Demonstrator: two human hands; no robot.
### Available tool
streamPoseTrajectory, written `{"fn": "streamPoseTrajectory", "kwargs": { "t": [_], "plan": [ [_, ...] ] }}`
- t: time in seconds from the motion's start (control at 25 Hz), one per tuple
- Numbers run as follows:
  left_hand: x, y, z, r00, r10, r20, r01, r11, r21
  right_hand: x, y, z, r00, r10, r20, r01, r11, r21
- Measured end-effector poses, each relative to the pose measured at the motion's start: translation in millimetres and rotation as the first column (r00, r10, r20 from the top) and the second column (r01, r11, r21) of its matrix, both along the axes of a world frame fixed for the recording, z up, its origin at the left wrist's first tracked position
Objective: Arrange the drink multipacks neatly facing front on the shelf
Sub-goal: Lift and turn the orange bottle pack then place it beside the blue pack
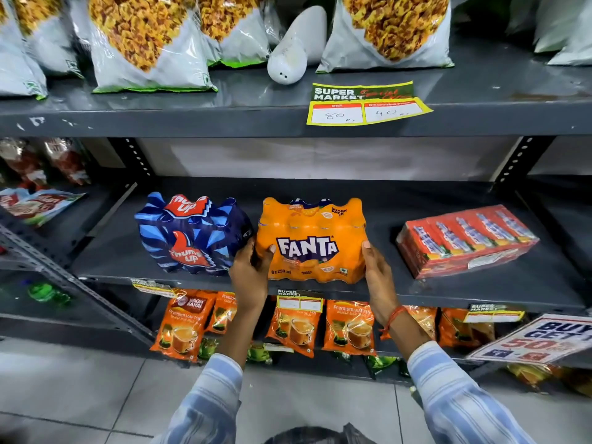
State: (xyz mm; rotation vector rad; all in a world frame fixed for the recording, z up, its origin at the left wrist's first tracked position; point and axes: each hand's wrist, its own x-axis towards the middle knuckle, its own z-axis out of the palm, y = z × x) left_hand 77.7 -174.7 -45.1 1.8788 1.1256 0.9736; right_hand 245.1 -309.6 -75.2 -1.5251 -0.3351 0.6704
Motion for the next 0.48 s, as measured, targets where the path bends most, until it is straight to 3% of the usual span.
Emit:
{"fn": "streamPoseTrajectory", "kwargs": {
  "t": [0.48],
  "plan": [
    [0.9, -9.7, -0.4, 0.993, 0.114, -0.031, -0.111, 0.990, 0.091, -6.5, 3.5, 3.6, 0.999, -0.001, -0.054, 0.001, 1.000, -0.001]
  ]
}}
